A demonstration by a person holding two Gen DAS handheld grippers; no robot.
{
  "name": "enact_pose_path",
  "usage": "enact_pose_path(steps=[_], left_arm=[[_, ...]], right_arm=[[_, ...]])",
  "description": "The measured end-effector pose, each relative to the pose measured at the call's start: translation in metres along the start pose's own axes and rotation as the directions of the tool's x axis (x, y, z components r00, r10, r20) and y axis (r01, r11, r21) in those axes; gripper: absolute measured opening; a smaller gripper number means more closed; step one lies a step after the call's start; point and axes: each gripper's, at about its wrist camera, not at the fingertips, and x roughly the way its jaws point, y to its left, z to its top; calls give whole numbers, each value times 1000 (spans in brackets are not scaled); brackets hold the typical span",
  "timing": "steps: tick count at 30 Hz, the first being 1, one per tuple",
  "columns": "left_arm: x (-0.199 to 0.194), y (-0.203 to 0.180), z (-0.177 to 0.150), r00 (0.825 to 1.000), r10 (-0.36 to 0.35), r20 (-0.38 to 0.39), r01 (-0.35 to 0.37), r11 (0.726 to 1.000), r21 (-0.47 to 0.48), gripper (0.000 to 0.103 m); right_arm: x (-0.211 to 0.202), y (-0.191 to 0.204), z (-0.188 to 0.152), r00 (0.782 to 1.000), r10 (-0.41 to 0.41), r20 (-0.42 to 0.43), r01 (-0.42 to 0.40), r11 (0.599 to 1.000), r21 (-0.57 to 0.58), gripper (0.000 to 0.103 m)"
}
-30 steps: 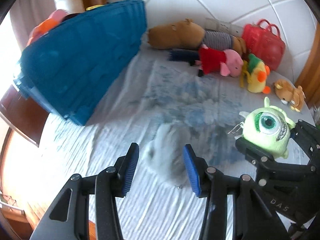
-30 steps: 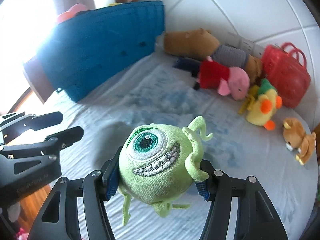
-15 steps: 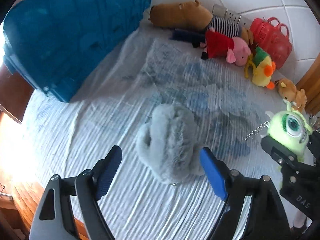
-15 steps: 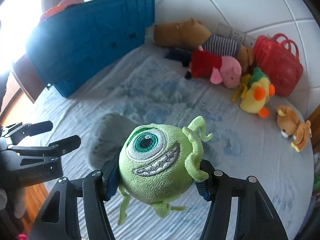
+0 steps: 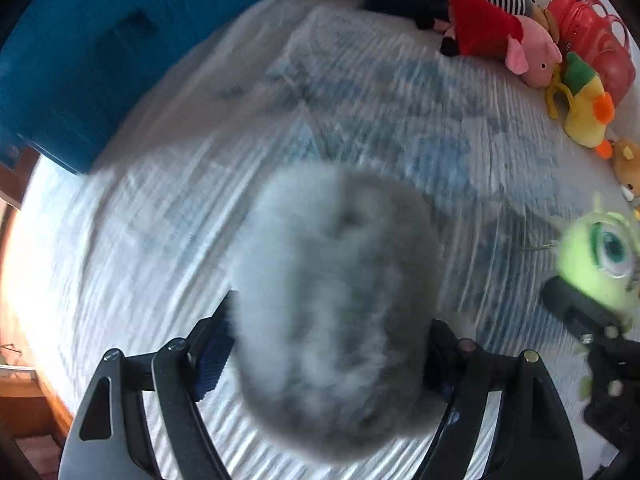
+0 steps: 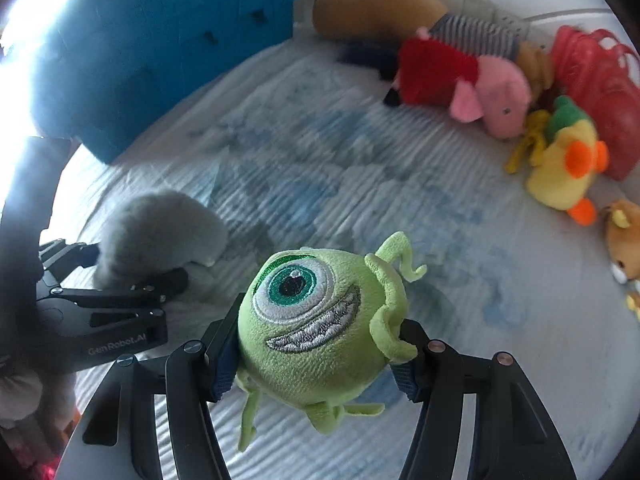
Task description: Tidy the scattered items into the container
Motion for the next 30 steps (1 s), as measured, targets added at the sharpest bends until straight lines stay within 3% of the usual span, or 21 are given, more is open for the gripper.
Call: enact_pose_path(steps=[4,6,9,20,30], left_arm=[[8,1,-4,1000,14,8,-14,1000,13,44],[3,4,-5,1000,17,20,-17,1000,8,41],[-13,9,-8,999,13,51,-13,1000,2,40],[-118,53,-11,977,22,211,-24,1000,5,40],[-167,117,-55,967,48,250,-40,998,-37,40]], right_arm=[[25,5,-4,999,13,-42,-13,1000,-19,62],[30,8,-6,998,12,-55,-14,1000,-24,62],[26,13,-7,998,16,-52,-18,999,-31,62],[-57,73,13,995,20,95,-12,996,-90,62],[-94,156,18,985,47,166,-18,986,-168,62]])
